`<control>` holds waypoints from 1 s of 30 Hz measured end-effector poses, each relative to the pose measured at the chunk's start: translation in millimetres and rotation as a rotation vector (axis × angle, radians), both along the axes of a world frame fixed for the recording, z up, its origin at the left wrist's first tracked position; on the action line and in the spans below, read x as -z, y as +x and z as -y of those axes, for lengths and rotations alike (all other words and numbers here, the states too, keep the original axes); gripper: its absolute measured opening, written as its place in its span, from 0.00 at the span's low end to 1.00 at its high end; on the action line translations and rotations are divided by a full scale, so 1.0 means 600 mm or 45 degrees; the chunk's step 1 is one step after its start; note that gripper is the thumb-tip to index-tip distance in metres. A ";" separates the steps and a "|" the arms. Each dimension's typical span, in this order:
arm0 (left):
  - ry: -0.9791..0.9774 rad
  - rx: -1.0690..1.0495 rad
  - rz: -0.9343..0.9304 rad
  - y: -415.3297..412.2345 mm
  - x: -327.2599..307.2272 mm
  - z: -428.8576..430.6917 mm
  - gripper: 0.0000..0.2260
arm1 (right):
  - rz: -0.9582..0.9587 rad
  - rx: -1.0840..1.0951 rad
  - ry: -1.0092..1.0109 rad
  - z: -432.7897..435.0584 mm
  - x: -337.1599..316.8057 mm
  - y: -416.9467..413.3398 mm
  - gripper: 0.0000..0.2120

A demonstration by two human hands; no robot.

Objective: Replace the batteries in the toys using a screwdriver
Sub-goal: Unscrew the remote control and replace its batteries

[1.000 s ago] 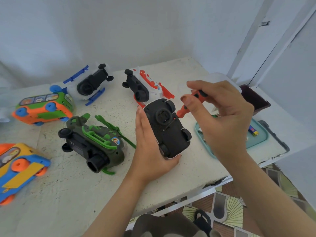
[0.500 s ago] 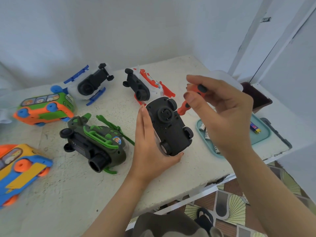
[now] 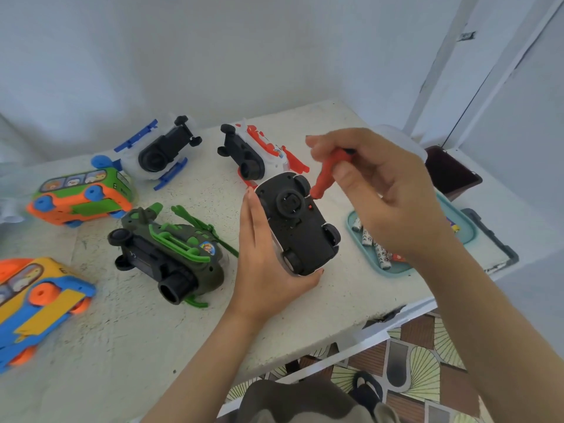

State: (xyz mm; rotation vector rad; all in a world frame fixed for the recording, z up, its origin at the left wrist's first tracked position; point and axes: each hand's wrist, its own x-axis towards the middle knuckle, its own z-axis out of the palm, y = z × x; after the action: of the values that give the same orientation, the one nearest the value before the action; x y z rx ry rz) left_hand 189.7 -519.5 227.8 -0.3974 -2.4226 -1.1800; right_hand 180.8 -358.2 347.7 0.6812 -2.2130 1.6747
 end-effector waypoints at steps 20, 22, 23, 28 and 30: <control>-0.020 -0.021 0.029 0.000 0.001 0.000 0.56 | -0.104 0.227 -0.078 -0.005 0.010 -0.008 0.09; -0.025 -0.016 0.045 0.000 0.002 0.001 0.57 | -0.124 0.227 -0.040 -0.005 0.009 -0.010 0.09; -0.023 -0.014 0.051 0.000 0.002 0.001 0.57 | -0.144 0.247 -0.021 -0.004 0.008 -0.010 0.08; -0.016 -0.017 0.037 -0.001 0.000 -0.001 0.55 | -0.217 0.383 -0.077 0.006 0.001 -0.011 0.04; -0.013 -0.018 0.044 -0.001 0.002 0.000 0.57 | -0.214 0.364 -0.081 0.010 0.002 -0.011 0.06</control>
State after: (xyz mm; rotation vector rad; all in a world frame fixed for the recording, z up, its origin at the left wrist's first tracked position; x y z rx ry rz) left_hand 188.9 -519.8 226.8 -0.3653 -2.4579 -1.1782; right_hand 174.4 -363.9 346.5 0.4458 -2.0213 1.4815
